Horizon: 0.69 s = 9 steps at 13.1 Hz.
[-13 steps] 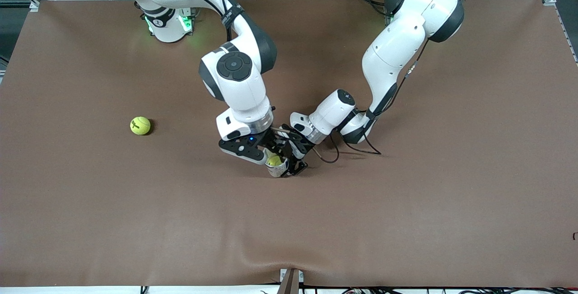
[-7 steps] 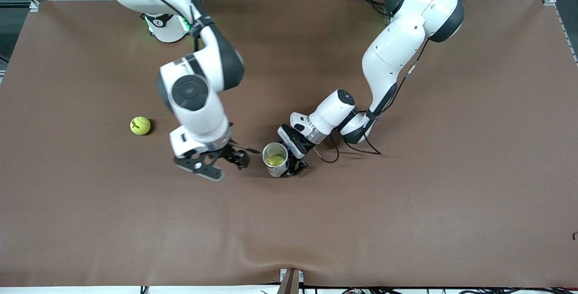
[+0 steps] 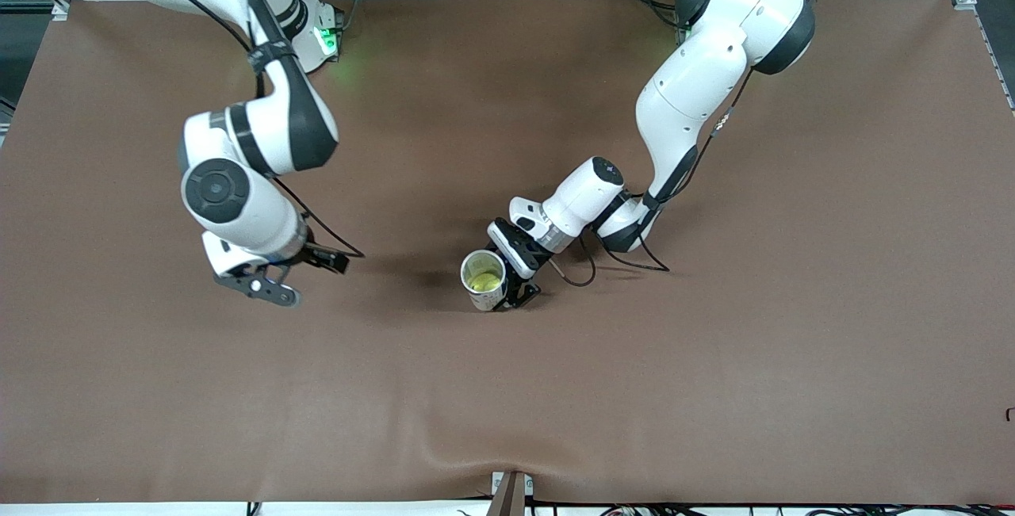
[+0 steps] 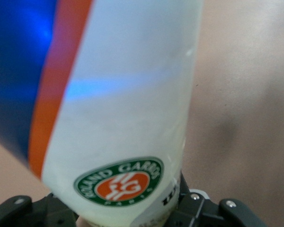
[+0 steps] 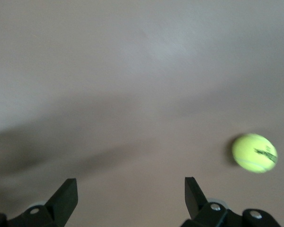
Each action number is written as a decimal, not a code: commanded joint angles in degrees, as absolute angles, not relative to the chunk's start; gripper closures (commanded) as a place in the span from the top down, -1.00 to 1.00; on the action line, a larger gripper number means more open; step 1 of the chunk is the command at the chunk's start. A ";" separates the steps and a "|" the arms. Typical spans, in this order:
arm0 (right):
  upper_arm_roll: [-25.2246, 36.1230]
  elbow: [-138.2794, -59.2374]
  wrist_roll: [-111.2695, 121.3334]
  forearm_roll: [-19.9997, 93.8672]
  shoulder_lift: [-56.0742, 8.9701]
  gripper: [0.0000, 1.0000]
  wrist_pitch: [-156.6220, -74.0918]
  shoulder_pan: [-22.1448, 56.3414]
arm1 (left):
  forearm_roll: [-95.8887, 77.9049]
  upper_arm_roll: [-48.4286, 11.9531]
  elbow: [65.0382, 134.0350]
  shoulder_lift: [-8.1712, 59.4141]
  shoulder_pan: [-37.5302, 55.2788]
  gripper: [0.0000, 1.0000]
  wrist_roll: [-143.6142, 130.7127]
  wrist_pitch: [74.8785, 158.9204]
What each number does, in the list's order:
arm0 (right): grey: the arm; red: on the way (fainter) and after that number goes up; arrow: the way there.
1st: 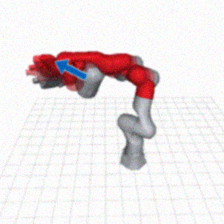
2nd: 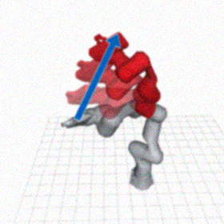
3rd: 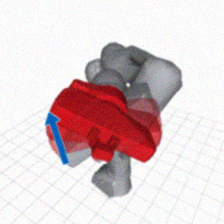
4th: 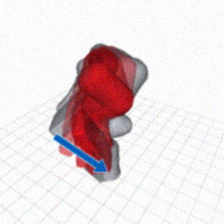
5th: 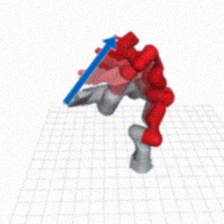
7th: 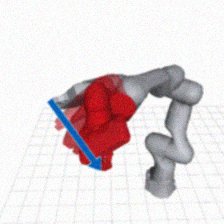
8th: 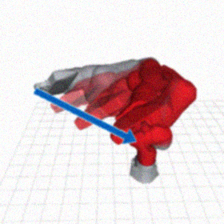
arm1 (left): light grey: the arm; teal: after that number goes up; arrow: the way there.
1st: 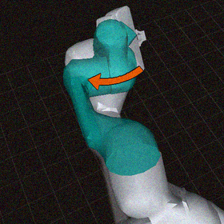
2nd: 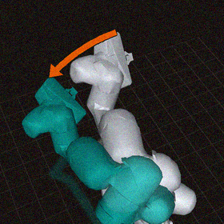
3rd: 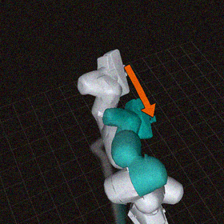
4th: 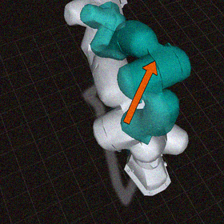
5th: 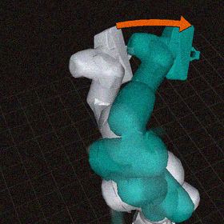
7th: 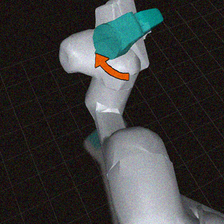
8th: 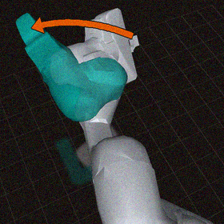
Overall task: Insert tennis ball vertically with right arm
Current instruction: 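Withdraw the right gripper from the can toward the second ball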
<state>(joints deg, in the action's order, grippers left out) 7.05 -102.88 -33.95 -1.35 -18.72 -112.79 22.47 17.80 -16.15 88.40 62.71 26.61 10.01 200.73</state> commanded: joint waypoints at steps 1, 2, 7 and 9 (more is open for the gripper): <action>5.80 -111.53 -27.98 -2.28 -13.01 1.00 -109.01 16.38 | 16.87 -15.12 87.36 64.16 26.81 0.46 9.58 200.83; 5.80 -111.45 -23.95 -2.29 -13.44 1.00 -107.68 13.56 | 16.87 -15.12 87.36 64.16 26.81 0.46 9.58 200.83; 5.80 -111.71 -9.24 -2.29 -18.18 1.00 -108.01 3.08 | 16.87 -15.12 86.92 64.16 26.81 0.46 9.58 200.74; 5.80 -111.80 -9.23 -2.20 -20.56 1.00 -108.46 2.99 | 16.79 -15.12 86.92 64.16 26.81 0.46 9.58 200.74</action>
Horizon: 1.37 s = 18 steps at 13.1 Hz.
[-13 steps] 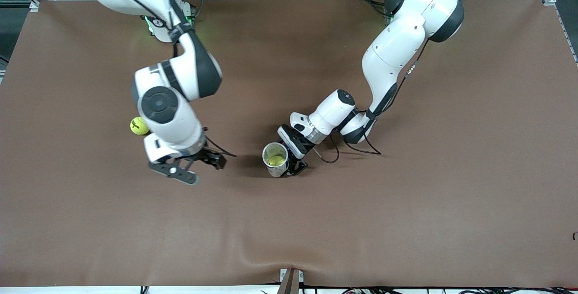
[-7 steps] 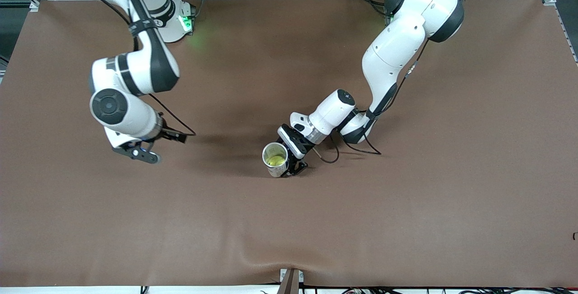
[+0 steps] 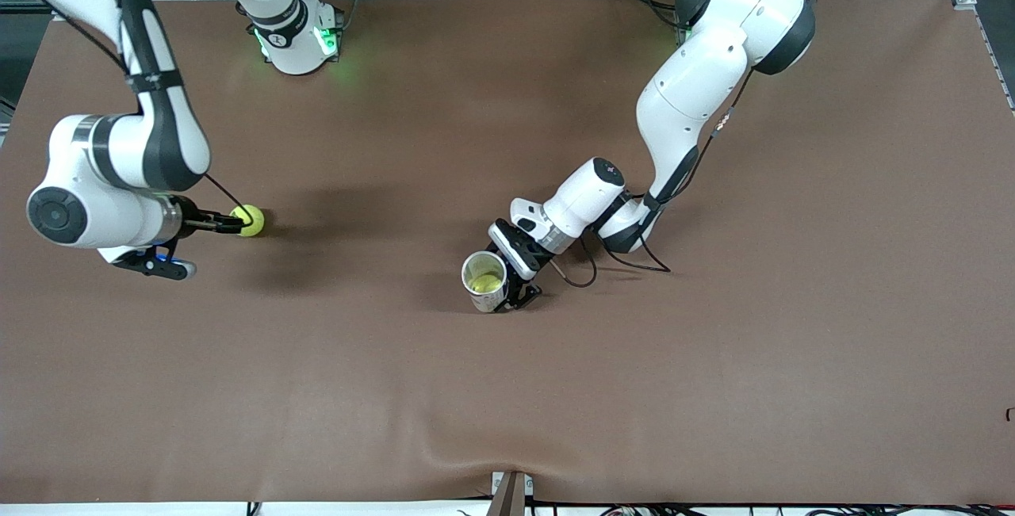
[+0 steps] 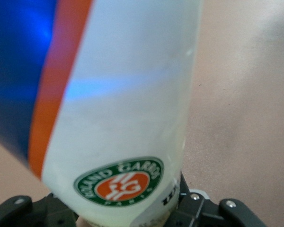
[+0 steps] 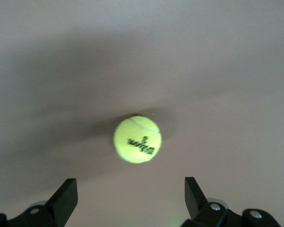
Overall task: Insert tennis ball vertically with right arm
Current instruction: 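Grasp the second tennis ball with the right gripper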
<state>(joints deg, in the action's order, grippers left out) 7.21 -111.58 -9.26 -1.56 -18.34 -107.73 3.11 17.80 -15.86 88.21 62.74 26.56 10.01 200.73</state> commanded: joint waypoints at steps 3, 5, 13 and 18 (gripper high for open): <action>5.63 -115.39 -9.14 -1.50 -21.88 1.00 -111.87 1.85 | 16.79 -15.12 86.84 64.16 26.81 0.46 9.58 200.74; 5.62 -115.93 -9.14 -1.32 -24.33 1.00 -112.94 1.85 | 16.79 -15.12 86.84 64.16 26.81 0.46 9.58 200.74; 5.45 -115.84 -5.54 2.81 -30.06 1.00 -114.43 0.70 | 17.05 -15.12 86.92 64.07 26.89 0.46 9.58 200.74; 5.54 -115.66 -5.54 2.81 -30.15 0.64 -115.66 0.35 | 17.31 -15.12 87.54 63.63 26.72 0.47 9.67 200.74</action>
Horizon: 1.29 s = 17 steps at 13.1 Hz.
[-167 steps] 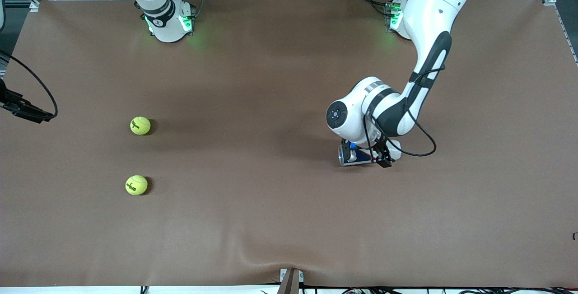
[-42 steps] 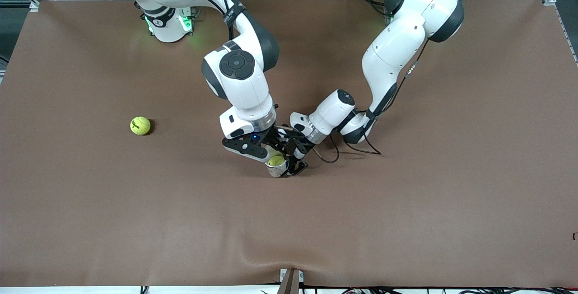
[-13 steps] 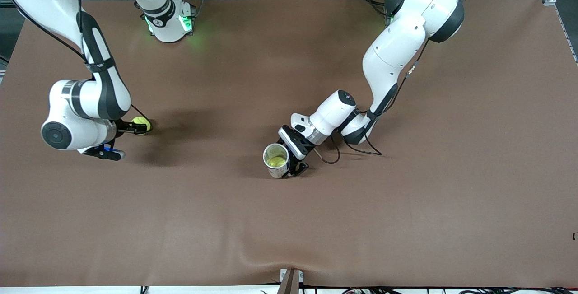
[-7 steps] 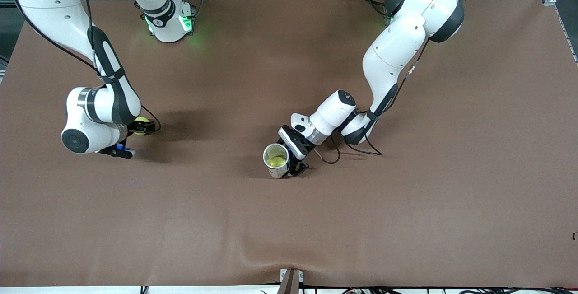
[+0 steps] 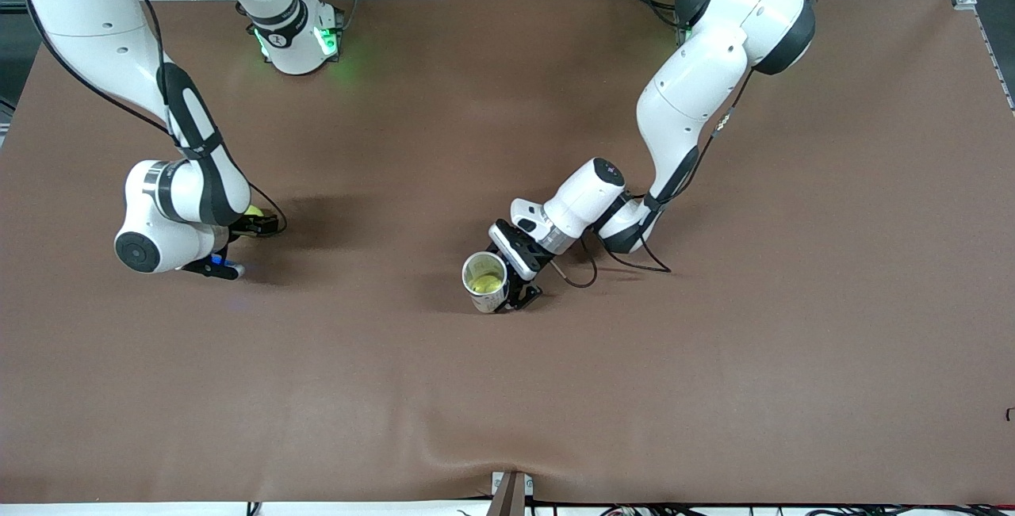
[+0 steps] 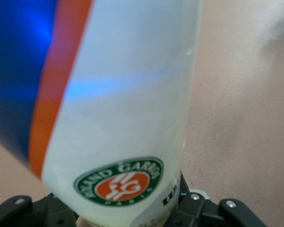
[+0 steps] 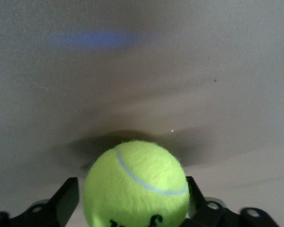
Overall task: Insert tennis ball vertically with right arm
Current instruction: 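Grasp the second tennis ball with the right gripper, then carry the second ball with the right gripper over the can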
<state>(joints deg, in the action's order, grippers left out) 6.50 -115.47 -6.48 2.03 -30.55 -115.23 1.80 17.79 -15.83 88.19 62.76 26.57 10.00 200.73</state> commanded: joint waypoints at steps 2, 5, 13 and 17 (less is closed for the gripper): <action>5.54 -115.49 -5.45 2.81 -30.06 0.47 -115.66 0.35 | 17.49 -15.12 88.41 63.46 26.63 0.47 9.67 200.74; 5.54 -114.70 -5.19 2.81 -29.45 0.46 -115.14 0.35 | 17.58 -15.12 89.82 63.11 26.63 0.47 9.67 200.83; 5.01 -100.92 -5.53 3.68 -27.42 0.46 -108.55 2.19 | 17.58 -15.20 92.20 62.14 26.54 0.47 9.67 201.80; 5.10 -93.62 -8.69 12.12 -27.60 0.46 -108.54 7.37 | 17.67 -15.29 95.00 60.12 26.02 0.49 9.58 201.97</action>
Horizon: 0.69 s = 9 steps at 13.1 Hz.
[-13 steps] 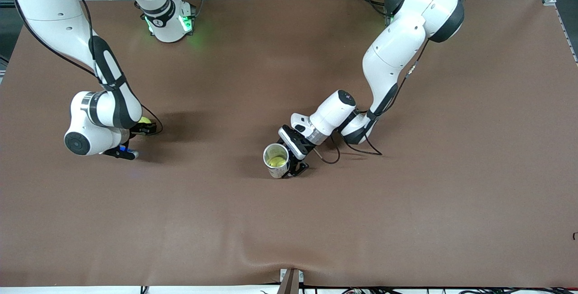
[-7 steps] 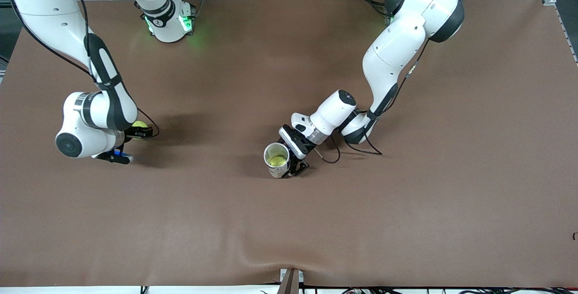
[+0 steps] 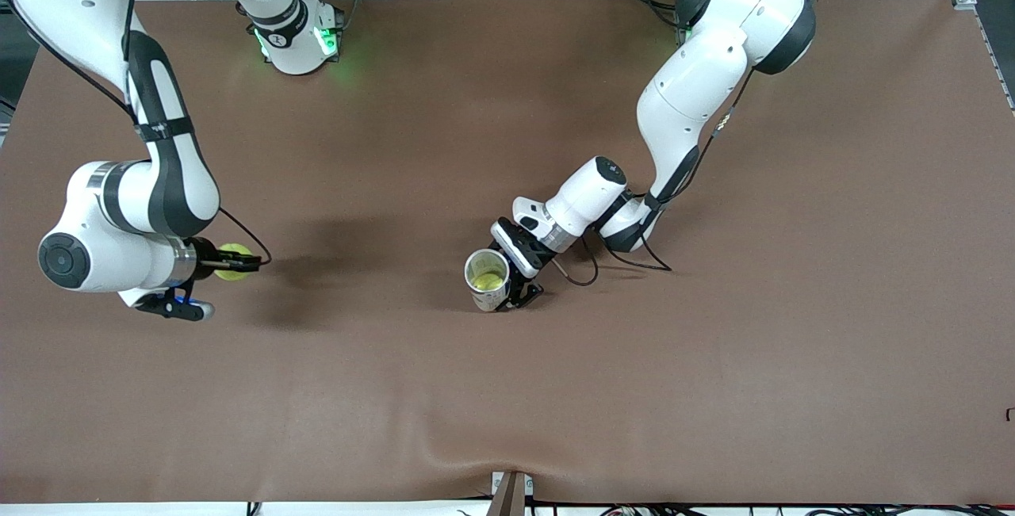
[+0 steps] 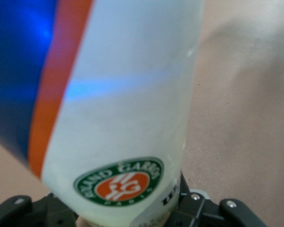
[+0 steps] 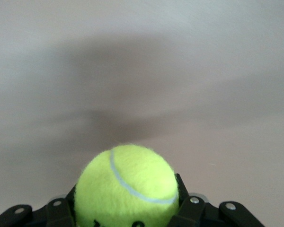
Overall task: Insert tennis ball vertically with right arm
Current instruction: 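Carry the second ball with the right gripper over the can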
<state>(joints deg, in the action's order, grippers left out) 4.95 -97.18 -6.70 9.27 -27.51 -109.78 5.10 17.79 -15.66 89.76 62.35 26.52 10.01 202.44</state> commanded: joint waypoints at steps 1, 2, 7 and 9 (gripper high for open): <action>5.10 -92.04 -9.75 13.96 -27.77 0.46 -108.63 8.77 | 17.67 -15.38 95.44 60.12 25.93 0.53 9.58 202.58; 5.10 -90.28 -11.58 16.15 -27.95 0.46 -108.81 10.44 | 17.67 -15.38 95.97 60.12 25.93 0.54 9.58 203.11; 5.10 -81.84 -30.65 17.75 -29.18 0.47 -108.99 19.32 | 17.84 -15.64 100.36 57.40 25.23 0.54 9.67 203.55; 5.10 -79.64 -34.61 17.75 -29.27 0.48 -109.16 21.08 | 17.93 -15.73 101.33 56.87 25.14 0.54 9.67 203.55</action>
